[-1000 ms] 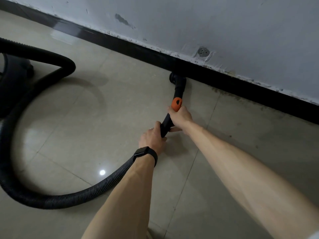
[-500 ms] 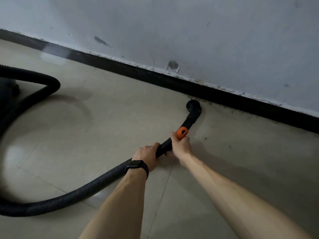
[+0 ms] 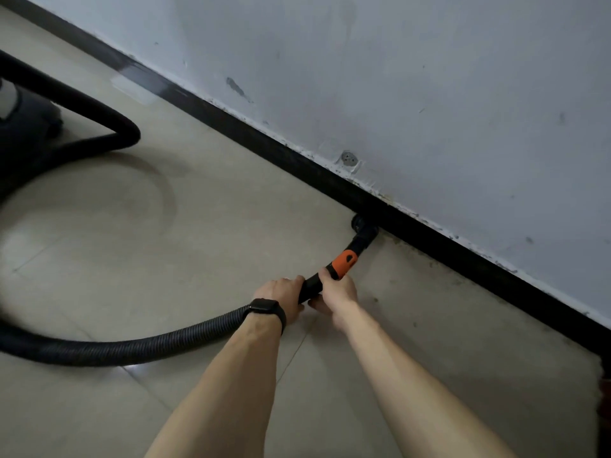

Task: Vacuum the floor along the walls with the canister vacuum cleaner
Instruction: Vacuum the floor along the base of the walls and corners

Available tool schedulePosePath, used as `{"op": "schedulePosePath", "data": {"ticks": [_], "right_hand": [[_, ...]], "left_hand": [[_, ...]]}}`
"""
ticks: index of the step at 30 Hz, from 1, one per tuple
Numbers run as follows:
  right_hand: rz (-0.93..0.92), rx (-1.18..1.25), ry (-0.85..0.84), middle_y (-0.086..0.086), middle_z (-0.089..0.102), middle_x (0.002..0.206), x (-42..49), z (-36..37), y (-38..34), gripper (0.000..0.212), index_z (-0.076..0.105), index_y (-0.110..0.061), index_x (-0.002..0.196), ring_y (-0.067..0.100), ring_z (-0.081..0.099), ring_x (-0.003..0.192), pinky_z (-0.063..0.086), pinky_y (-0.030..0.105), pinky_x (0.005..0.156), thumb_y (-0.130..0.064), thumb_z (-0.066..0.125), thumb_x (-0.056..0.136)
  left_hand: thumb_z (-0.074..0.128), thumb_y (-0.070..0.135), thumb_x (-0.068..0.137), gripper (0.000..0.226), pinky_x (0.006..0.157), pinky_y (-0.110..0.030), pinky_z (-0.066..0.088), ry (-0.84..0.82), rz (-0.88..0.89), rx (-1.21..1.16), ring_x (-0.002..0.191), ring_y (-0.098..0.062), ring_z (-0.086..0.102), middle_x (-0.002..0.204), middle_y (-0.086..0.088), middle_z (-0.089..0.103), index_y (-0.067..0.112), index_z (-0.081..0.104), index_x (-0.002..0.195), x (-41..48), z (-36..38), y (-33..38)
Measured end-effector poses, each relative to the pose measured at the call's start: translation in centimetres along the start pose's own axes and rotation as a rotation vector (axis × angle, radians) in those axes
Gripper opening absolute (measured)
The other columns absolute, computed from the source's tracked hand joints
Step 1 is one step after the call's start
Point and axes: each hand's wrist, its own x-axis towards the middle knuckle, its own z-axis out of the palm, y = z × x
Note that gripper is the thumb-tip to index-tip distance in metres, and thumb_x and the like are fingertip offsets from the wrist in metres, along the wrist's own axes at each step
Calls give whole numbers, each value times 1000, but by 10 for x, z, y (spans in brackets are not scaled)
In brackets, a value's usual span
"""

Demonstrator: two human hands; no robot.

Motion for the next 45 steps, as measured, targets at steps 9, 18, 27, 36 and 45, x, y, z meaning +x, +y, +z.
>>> {"op": "schedulePosePath", "data": {"ticks": [9,18,27,36,45], "right_hand": [[-31,-33,50,12,69,112,11,14,-6,31,53,-12,124,26,72,85,65,38,72,-36,58,104],[-98,-82,38,8,69,114,18,43,-12,32,53,-16,126,20,69,89,59,30,67,-39,57,104],[-56,32,-69,11,68,109,27,64,-23,30,55,-10,121,32,75,95,65,38,72,-30,66,101],[-42,95,-115,11,68,108,38,92,-29,27,54,-8,119,33,75,96,65,39,75,-24,66,101],[-30,120,-120,9,67,109,41,134,-43,33,55,-10,123,32,74,97,66,38,71,-26,69,99]], "left_hand": [[56,28,97,30,82,-42,51,65,-2,-73,106,-33,61,119,-10,59,16,45,123,5,-3,-9],[56,24,97,29,85,-42,51,113,-55,-204,104,-30,61,115,-8,62,19,47,123,12,-4,-36],[60,28,94,31,77,-37,51,125,-99,-243,102,-28,63,113,-3,65,28,53,124,15,-19,-63],[61,24,92,35,72,-32,45,175,-96,-295,100,-27,63,109,-2,67,31,55,126,21,-27,-92],[59,24,93,39,78,-33,46,224,-109,-270,101,-27,63,112,-3,68,33,54,131,31,-38,-126]]}}
